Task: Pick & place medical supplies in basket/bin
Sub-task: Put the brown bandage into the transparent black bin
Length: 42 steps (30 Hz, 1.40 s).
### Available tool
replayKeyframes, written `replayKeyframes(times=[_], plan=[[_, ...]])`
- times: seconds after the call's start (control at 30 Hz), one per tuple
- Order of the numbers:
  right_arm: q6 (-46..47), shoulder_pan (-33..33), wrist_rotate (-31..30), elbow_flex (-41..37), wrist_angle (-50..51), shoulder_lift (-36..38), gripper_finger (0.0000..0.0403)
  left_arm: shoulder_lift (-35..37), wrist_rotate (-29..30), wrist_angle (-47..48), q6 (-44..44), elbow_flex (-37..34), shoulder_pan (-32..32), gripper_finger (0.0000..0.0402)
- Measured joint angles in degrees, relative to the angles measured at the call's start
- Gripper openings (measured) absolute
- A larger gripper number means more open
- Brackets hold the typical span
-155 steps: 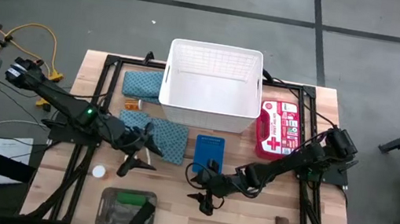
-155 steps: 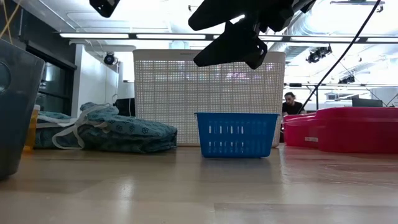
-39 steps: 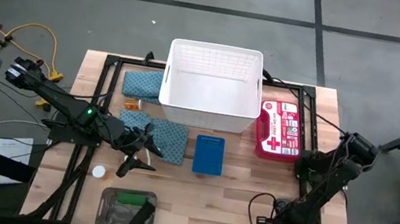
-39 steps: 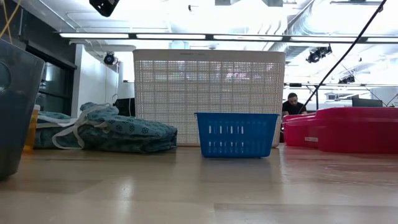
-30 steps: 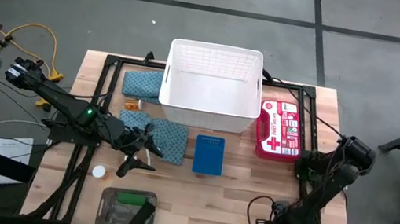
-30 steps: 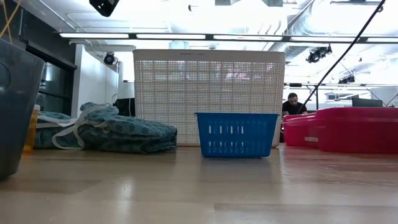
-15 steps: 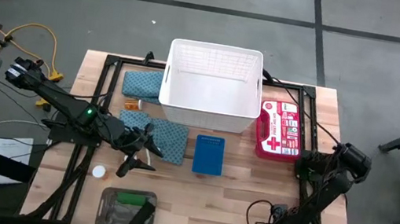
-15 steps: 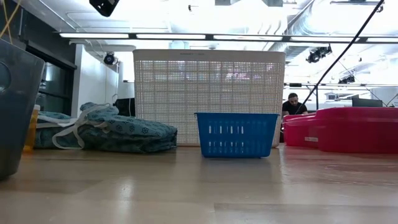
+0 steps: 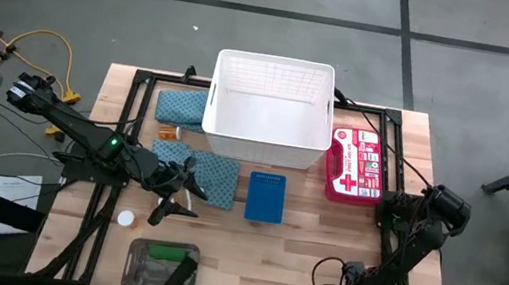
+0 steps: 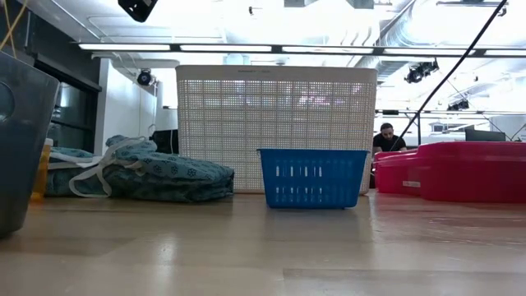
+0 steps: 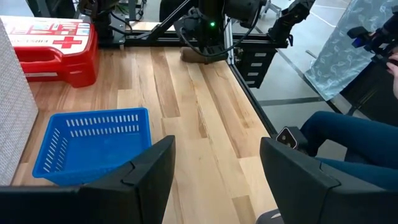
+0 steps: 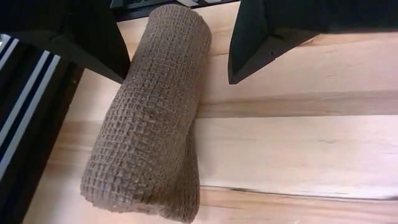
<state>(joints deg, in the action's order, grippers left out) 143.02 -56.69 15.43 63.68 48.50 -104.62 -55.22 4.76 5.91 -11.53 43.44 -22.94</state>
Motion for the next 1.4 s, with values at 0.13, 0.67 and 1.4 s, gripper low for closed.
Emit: replayKeyframes(times=[0.13, 0.67, 1.4], plan=[[-0.2, 0.0, -1.5, 0.0, 0.0, 0.0, 0.0254, 0.0, 0.0, 0.0, 0.0, 0.0, 0.0, 0.0228], [-0.3, -0.7, -1.0, 0.1, 2.3, 0.0, 0.0240, 0.0, 0.0, 0.0, 0.0, 0.0, 0.0, 0.0228], [-0.5, -0.8, -1.5, 0.1, 3.7, 0.0, 0.0133, 0.0, 0.0, 0.0, 0.0, 0.0, 0.0, 0.0228]])
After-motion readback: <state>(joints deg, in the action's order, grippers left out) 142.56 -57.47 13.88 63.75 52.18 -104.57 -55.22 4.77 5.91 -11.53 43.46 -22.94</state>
